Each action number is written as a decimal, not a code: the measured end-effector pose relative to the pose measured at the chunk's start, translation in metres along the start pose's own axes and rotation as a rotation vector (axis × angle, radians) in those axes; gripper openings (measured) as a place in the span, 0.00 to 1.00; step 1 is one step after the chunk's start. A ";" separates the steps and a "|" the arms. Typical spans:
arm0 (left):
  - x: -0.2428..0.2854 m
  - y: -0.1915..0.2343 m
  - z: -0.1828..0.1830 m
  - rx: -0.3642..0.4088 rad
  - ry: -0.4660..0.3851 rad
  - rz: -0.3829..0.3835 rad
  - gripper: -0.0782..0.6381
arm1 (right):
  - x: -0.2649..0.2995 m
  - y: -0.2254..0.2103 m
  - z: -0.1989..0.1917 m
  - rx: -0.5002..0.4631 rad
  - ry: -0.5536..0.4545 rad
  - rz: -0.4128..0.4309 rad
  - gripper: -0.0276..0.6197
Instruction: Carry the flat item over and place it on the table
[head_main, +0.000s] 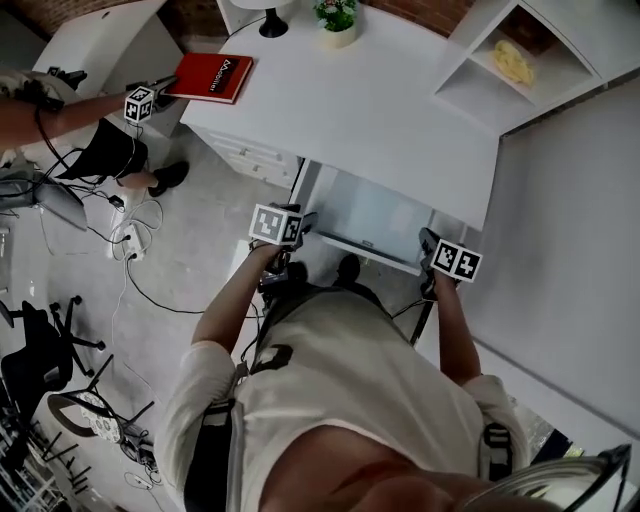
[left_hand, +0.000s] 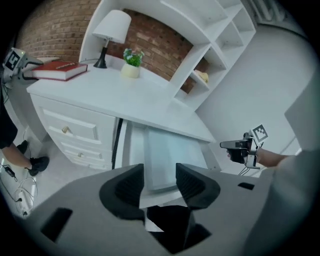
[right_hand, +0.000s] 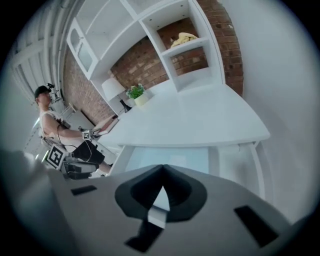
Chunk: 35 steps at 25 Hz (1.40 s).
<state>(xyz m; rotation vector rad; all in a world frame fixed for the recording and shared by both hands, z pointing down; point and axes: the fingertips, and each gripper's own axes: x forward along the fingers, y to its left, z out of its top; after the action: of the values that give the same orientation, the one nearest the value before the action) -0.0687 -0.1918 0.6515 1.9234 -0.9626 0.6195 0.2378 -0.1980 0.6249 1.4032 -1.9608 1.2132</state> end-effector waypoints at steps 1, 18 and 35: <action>-0.014 0.001 0.000 0.008 -0.027 0.000 0.36 | -0.001 0.018 0.001 -0.005 -0.010 0.031 0.06; -0.190 0.022 0.000 0.054 -0.384 0.015 0.14 | -0.039 0.328 -0.044 -0.196 -0.034 0.616 0.06; -0.215 -0.037 0.000 0.123 -0.460 0.035 0.14 | -0.104 0.356 -0.044 -0.250 -0.056 0.877 0.06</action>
<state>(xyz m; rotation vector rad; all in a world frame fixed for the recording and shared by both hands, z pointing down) -0.1627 -0.0986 0.4782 2.2150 -1.2665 0.2596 -0.0524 -0.0706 0.4271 0.4276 -2.7650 1.1769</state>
